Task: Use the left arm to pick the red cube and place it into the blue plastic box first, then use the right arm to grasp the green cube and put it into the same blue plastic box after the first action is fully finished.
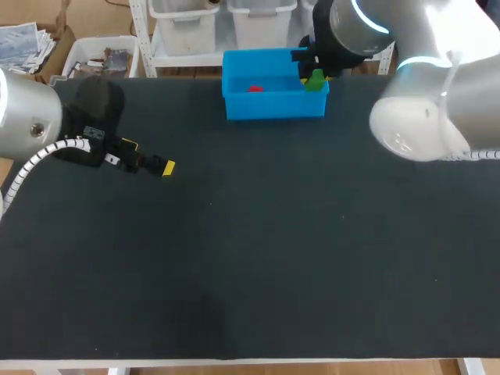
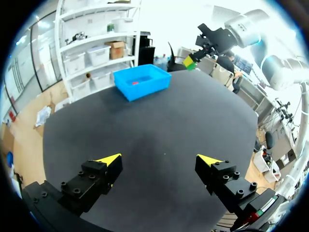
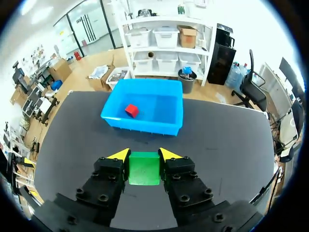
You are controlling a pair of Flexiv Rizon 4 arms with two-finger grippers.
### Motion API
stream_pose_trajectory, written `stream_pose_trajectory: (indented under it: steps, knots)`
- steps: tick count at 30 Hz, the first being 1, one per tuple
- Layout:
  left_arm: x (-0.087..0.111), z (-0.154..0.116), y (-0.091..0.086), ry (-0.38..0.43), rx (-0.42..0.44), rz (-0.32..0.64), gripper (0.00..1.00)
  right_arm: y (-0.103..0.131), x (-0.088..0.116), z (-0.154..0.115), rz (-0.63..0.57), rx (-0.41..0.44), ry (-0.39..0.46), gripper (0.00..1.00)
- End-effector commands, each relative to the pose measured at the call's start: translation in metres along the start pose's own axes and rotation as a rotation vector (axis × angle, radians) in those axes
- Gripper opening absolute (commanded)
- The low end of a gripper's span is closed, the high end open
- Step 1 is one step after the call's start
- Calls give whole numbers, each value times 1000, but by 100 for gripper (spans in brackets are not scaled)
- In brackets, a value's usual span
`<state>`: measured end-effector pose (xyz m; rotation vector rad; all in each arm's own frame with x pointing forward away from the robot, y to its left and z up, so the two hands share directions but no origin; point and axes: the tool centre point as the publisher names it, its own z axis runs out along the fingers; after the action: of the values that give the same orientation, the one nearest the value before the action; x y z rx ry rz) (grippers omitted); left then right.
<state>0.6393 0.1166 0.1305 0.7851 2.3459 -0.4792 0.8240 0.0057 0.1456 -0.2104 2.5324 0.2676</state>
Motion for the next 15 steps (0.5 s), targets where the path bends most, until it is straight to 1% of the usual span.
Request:
stream_pose_trajectory:
  steps: [1,5,15]
  knots:
    - [1,0,1,-4,5,2,100,0,-6,12,2,-3,-76,0]
    - [1,0,1,-4,5,2,100,-2,-20,26,0,-8,-75,0]
    - [1,0,1,-4,5,2,100,-18,-61,77,2,-21,-81,0]
